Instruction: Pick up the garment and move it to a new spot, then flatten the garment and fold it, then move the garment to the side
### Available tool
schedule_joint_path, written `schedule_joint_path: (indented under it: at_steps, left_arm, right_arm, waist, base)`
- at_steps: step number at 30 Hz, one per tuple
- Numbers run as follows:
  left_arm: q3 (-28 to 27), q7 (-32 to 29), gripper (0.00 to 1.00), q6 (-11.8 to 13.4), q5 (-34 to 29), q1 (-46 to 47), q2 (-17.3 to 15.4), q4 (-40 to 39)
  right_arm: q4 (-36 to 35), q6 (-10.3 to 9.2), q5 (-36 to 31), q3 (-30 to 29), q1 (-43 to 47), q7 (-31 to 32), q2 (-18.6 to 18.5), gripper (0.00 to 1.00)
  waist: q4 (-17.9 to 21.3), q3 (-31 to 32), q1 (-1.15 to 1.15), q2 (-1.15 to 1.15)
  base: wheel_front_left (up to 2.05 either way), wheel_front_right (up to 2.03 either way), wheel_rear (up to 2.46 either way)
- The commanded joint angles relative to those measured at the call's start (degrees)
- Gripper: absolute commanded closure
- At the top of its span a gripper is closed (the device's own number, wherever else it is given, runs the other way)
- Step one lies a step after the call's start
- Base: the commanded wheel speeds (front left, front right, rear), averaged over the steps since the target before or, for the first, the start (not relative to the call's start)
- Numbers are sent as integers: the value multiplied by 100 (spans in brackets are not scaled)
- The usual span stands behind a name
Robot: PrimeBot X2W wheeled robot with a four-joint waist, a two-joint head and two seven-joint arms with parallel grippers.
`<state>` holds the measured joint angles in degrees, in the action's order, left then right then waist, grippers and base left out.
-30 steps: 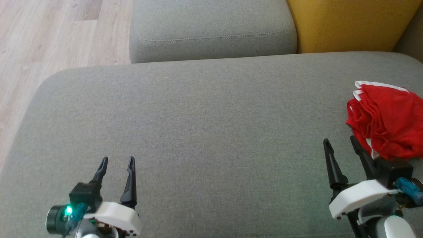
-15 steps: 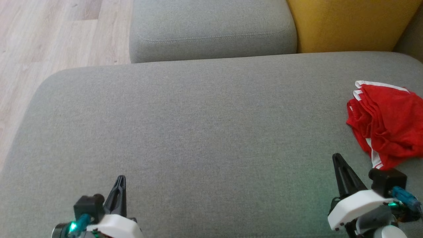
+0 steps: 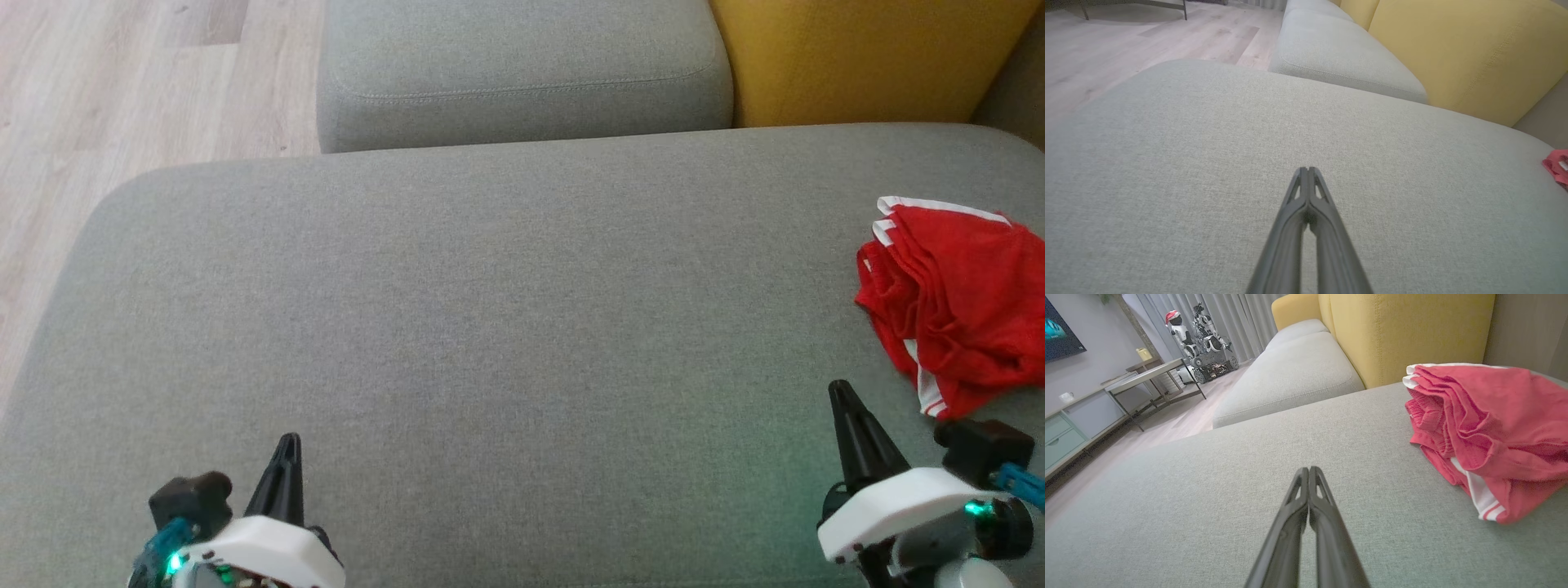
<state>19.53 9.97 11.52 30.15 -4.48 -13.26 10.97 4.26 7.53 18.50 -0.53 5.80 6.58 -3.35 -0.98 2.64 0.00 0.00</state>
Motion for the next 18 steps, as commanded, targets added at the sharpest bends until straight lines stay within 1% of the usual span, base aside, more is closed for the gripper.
schedule_joint_path:
  at_steps: [1,18]
  left_arm:
    - [-165,-39,100,-50,171,327,-9,-154]
    - [-497,-253,100,-336,1125,446,121,-68]
  right_arm:
    - [-155,-1,214,-38,-310,1,4,100]
    - [18,-1,1306,-123,-445,-2,10,100]
  waist:
    - [2,-4,0,0]
    - [16,-46,0,0]
  base:
    - [0,0,0]
    - [0,0,0]
